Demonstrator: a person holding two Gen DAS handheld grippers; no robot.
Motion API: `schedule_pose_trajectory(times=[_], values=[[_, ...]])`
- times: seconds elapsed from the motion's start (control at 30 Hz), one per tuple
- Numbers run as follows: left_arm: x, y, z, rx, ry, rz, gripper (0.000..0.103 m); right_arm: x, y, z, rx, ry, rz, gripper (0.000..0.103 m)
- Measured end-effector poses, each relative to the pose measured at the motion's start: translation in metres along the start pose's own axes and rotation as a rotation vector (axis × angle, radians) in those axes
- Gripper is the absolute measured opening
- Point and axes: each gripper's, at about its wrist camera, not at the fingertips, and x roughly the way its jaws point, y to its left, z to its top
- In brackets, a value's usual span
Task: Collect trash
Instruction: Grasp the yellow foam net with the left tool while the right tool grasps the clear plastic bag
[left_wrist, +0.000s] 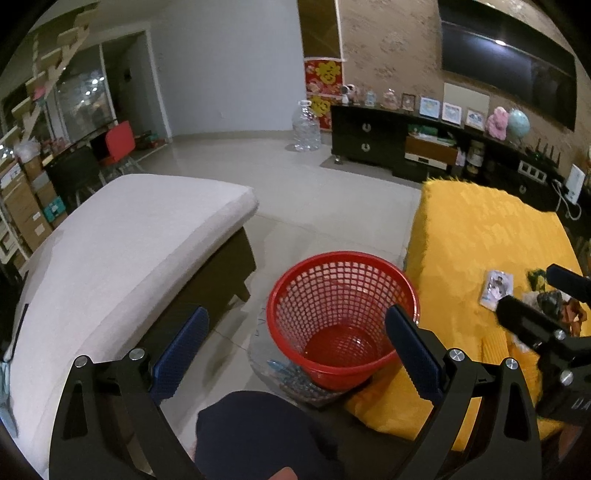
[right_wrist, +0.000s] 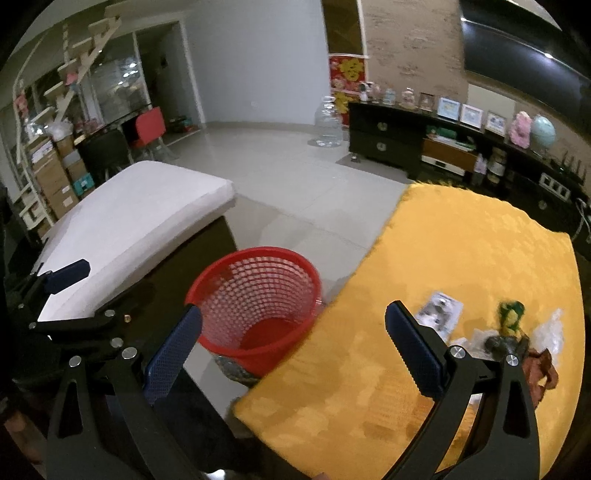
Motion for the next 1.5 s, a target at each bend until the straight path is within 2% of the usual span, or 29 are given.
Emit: schedule_pose_trajectory(times=[0.1,0.37,0.6,0.9,1.1,1.3,1.37,1.43,1.47,1.5], values=[[0.006,-0.011,-0.002,0.025,0.015,-0.021,0.093,-0.002,-0.023,-0.008,0.039,0.008,-0.036,0.097],[0.025,-0.052,-0.007,0.112,0.055,-0.087,0.093,-0.020,-0.112,-0.039,0.186,0.026,-0.208,0.097],[0.043,-0.106,-0.022,0.230,0.092,-0.177,0.093,-0.036,-0.170,-0.069,0.297,0.031,-0.323,0.097],[0.070,-0.176,-0.041,0.375,0.173,-0.296,0.093,-0.048,-0.196,-0.093,0.361,0.043,-0.373,0.097],[0.078,-0.216,-0.043,0.417,0.214,-0.407,0.093,-0.055,-0.212,-0.105,0.402,0.056,-0.397,0.097],[0.102,-0.239,-0.051,0.429,0.302,-0.442,0.091,-0.061,-0.228,-0.114,0.440,0.057,-0.420,0.097],[0.110,-0.241,-0.054,0.421,0.337,-0.451,0.084,-0.063,-0.234,-0.117,0.451,0.058,-0.428,0.097],[0.117,-0.242,-0.056,0.418,0.366,-0.454,0.072,-0.063,-0.239,-0.121,0.464,0.063,-0.435,0.097],[0.120,-0.242,-0.058,0.416,0.379,-0.453,0.062,-0.063,-0.241,-0.122,0.468,0.064,-0.436,0.097],[0.122,-0.243,-0.059,0.416,0.373,-0.446,0.057,-0.064,-0.243,-0.124,0.472,0.066,-0.437,0.097]])
